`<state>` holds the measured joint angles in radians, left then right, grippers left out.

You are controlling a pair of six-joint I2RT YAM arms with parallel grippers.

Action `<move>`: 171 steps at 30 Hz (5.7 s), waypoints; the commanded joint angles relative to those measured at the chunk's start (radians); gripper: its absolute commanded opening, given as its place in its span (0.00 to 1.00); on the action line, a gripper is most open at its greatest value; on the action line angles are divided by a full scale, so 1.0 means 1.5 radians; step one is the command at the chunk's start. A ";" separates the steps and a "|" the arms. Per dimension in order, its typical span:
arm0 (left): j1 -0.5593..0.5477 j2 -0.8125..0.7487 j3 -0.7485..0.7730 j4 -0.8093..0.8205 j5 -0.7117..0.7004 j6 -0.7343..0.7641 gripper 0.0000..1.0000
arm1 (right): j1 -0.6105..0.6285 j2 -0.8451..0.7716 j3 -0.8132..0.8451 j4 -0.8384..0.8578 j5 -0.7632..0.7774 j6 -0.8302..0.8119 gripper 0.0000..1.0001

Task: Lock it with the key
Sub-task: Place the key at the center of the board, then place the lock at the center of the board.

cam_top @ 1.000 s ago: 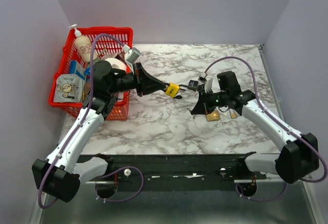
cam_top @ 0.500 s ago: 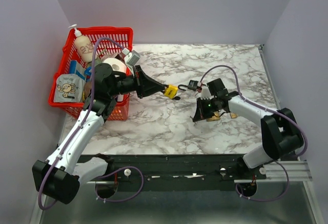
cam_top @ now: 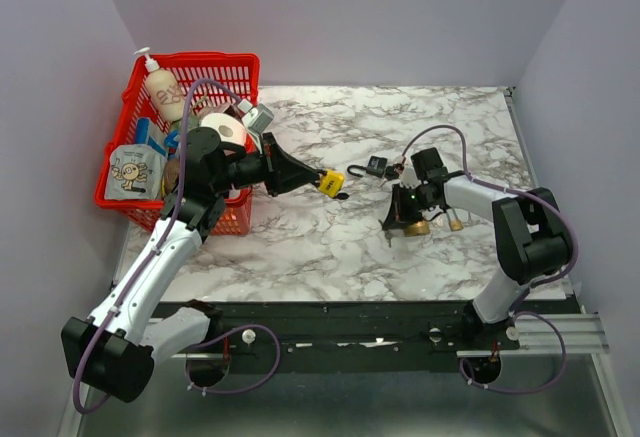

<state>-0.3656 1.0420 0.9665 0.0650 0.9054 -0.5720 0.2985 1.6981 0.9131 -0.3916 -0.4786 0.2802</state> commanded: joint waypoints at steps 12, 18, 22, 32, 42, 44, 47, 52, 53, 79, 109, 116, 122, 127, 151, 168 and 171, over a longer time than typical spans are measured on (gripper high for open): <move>0.004 -0.012 -0.010 -0.023 -0.014 0.005 0.00 | -0.009 0.020 0.049 0.016 0.025 0.001 0.14; 0.004 -0.005 -0.014 -0.036 -0.005 -0.002 0.00 | -0.008 -0.024 0.056 0.011 0.001 -0.026 0.37; 0.005 -0.003 -0.013 -0.039 0.003 -0.004 0.00 | -0.009 -0.074 0.067 -0.007 -0.028 -0.049 0.55; 0.003 -0.009 -0.068 0.283 0.193 -0.239 0.00 | -0.008 -0.394 0.034 0.022 -0.293 -0.335 1.00; -0.011 -0.009 -0.052 0.271 0.213 -0.247 0.00 | 0.060 -0.496 0.138 -0.137 -0.335 -0.442 1.00; -0.012 -0.005 -0.054 0.275 0.205 -0.257 0.00 | 0.068 -0.485 0.149 -0.133 -0.344 -0.370 1.00; -0.013 0.005 -0.057 0.309 0.209 -0.292 0.00 | 0.095 -0.519 0.125 -0.085 -0.316 -0.385 1.00; -0.027 0.010 -0.053 0.307 0.219 -0.294 0.00 | 0.188 -0.536 0.139 -0.129 -0.269 -0.539 1.00; -0.030 0.010 -0.052 0.306 0.219 -0.296 0.00 | 0.202 -0.537 0.136 -0.124 -0.255 -0.549 1.00; -0.079 0.012 -0.063 0.337 0.236 -0.326 0.00 | 0.448 -0.587 0.044 0.046 -0.065 -0.707 1.00; -0.143 0.023 -0.057 0.246 0.246 -0.260 0.00 | 0.466 -0.596 0.049 0.062 -0.081 -0.732 0.75; -0.160 0.024 -0.042 0.165 0.243 -0.191 0.00 | 0.465 -0.592 0.054 0.052 -0.088 -0.729 0.70; -0.171 0.031 -0.023 0.098 0.241 -0.143 0.00 | 0.466 -0.589 0.057 0.039 -0.104 -0.731 0.62; -0.173 0.033 -0.018 0.075 0.241 -0.126 0.00 | 0.465 -0.586 0.066 0.024 -0.117 -0.732 0.60; -0.179 0.044 -0.003 0.034 0.233 -0.086 0.00 | 0.465 -0.582 0.073 -0.034 -0.187 -0.743 0.01; -0.089 0.041 -0.031 0.032 0.122 -0.114 0.00 | 0.451 -0.595 0.034 -0.020 0.174 -0.414 1.00; -0.090 0.048 -0.023 -0.025 0.014 -0.092 0.00 | 0.431 -0.581 0.029 -0.010 0.242 -0.363 1.00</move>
<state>-0.4988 1.1057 0.9146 0.1093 1.1332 -0.7467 0.9756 0.8200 0.9787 -0.4320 -0.3206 -0.4244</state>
